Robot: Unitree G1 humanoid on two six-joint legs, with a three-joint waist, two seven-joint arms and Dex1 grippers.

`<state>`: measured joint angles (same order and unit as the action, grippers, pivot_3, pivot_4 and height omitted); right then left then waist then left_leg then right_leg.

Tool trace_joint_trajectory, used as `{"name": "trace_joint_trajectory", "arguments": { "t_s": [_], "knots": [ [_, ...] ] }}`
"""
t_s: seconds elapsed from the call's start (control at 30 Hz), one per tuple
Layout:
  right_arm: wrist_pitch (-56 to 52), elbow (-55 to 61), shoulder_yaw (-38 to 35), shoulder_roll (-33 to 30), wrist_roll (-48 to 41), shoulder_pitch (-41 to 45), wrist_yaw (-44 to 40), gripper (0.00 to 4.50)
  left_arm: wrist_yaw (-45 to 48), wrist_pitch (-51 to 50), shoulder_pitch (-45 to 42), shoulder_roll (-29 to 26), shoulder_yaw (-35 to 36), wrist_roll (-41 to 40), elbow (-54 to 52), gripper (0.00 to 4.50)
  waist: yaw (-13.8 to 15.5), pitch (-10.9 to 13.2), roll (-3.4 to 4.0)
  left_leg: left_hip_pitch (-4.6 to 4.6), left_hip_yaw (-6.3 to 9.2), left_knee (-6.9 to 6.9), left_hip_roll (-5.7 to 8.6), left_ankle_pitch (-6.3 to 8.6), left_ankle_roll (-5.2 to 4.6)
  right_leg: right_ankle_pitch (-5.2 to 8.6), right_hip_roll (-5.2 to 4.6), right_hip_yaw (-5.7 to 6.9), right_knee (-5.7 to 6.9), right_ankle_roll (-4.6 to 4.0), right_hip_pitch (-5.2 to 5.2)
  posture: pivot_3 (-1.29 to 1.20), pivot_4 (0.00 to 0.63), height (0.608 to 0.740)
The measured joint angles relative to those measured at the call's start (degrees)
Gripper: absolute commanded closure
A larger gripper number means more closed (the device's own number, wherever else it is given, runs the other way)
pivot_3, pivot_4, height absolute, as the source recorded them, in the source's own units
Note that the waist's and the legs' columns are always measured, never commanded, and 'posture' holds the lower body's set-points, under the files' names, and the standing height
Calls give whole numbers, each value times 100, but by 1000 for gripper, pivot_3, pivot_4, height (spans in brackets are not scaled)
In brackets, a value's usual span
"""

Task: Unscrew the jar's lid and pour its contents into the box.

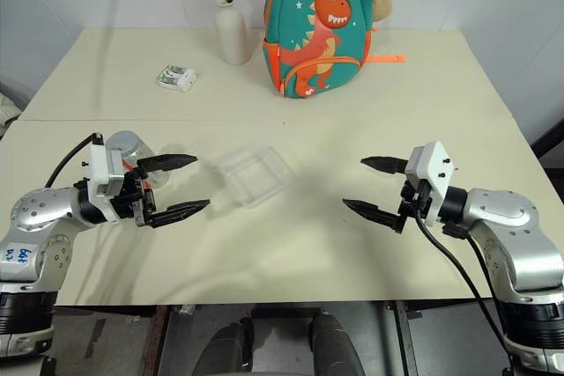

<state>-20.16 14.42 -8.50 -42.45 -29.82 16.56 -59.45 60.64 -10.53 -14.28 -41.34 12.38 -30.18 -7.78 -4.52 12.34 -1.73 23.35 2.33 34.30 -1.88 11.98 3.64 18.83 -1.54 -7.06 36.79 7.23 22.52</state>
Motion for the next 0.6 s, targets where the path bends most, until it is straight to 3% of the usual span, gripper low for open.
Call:
{"name": "trace_joint_trajectory", "arguments": {
  "t_s": [0.3, 0.6],
  "knots": [
    [24, -391, 393, 301, 13, 557, -134, 0, -864, -38, 1026, 197, 714, 14, -743, 28, -24, 0, 0, -5, -3, 2, -2, 0, 0, 0, -1, -6, 7, -1, -1, 0, 150, 740],
    [31, -764, 651, 932, 4, 1288, -118, 0, -3274, 369, 2866, 2358, 1504, 569, -1831, 28, 39, -1, -3, -4, 3, 26, -1, 0, 0, -1, 2, -4, 10, 1, -8, 0, 150, 740]
  ]
}}
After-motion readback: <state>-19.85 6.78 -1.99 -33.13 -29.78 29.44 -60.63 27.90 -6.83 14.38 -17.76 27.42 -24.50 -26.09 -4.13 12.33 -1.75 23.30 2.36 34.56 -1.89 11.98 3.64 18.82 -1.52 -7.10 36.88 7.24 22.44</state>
